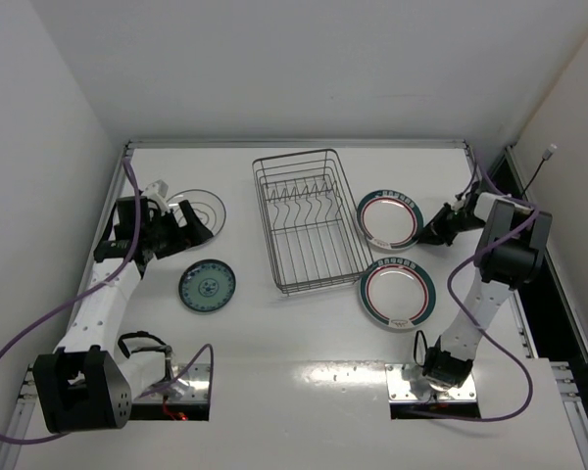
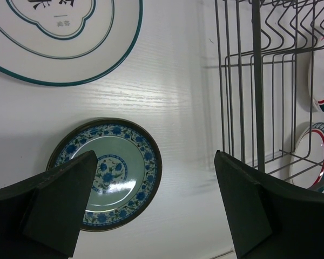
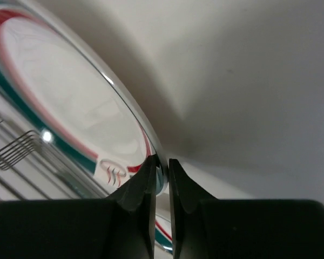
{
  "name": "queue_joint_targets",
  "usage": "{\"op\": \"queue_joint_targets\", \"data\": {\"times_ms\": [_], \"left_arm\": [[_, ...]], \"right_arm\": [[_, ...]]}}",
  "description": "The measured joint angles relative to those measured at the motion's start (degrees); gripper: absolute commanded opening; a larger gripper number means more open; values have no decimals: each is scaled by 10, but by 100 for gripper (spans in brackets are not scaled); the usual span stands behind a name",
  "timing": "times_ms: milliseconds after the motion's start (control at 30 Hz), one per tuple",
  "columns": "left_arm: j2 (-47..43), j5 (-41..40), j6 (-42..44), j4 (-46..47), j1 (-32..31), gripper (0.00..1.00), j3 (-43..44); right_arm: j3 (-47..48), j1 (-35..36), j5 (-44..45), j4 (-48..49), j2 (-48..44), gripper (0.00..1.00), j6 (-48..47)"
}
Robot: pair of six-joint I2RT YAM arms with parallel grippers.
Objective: Load the plates into the dish rack
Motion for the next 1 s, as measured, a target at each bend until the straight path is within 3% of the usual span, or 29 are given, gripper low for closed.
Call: {"op": "queue_joint_targets", "data": {"times_ms": [33,300,500,600,767,1000], "left_arm": [[0,0,0,0,0,88,0],[4,-1,0,-1,0,88,0],[11,-2,0,-4,0,88,0],[11,-4,0,-7,0,88,0],[11,-7,1,-9,0,88,0],[11,-8,3,-10,0,88,0]], "right_arm": [[0,0,-5,2,3,0,3],[11,6,12,0,-23,0,10],[112,50,168,-40,-156,0,11],[166,100,271,-40,-236,0,4],[208,243,405,-18,-324,0,-21],[209,394,530,-23,-293,0,-79]]}}
